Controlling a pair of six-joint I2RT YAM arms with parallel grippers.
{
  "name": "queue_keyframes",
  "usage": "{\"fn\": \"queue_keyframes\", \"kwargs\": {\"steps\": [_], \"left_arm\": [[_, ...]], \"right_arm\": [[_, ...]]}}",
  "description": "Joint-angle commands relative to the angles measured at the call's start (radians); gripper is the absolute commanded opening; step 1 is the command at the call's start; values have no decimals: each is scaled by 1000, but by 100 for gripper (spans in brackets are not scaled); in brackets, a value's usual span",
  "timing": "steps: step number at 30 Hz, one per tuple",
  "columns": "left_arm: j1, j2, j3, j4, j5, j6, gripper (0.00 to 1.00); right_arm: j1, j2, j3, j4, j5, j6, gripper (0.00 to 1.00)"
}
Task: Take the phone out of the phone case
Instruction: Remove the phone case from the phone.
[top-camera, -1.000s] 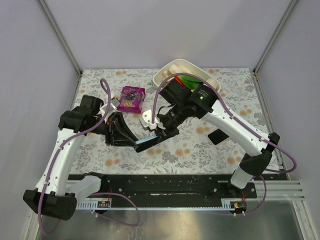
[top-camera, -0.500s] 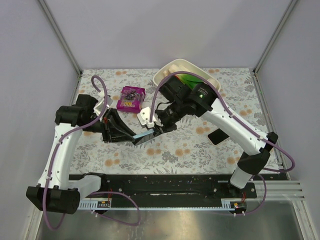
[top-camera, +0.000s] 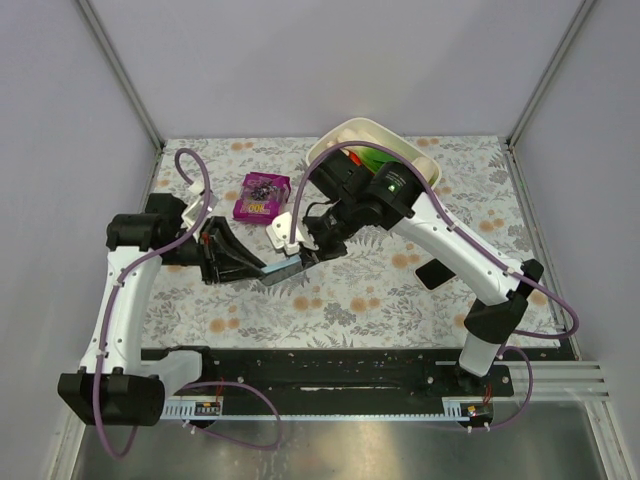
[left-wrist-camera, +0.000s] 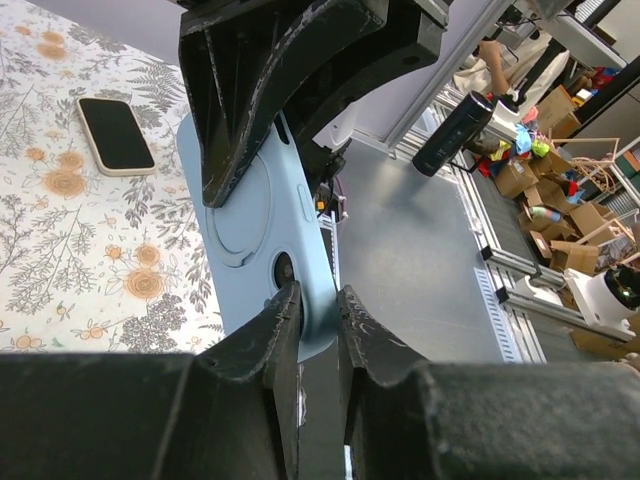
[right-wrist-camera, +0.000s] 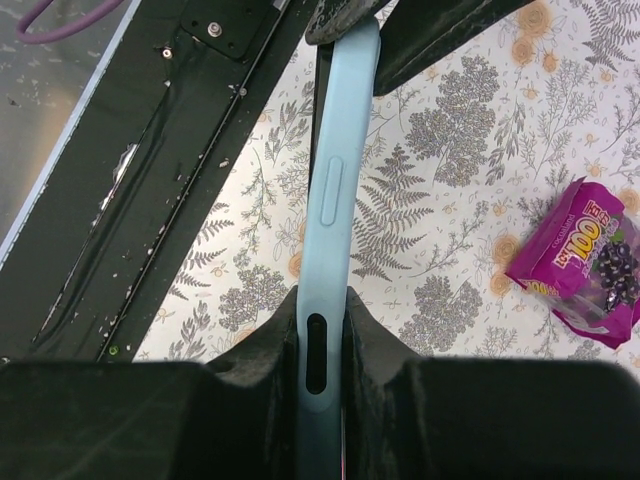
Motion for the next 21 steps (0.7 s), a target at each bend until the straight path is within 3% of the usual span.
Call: {"fn": "queue_keyframes", "kwargs": {"steps": [1,7,21], "left_arm": [[-17,40,-16,-12,72,89,0],[-130,21,-25,169,71,-81,0],[-170,43,-12,128,-4,32,0]], "right_arm": [[112,-71,91,-239,-444,-97,0],[132,-71,61,-252,-496,-110,0],[141,-52,129,-304,-542,-129,0]]}}
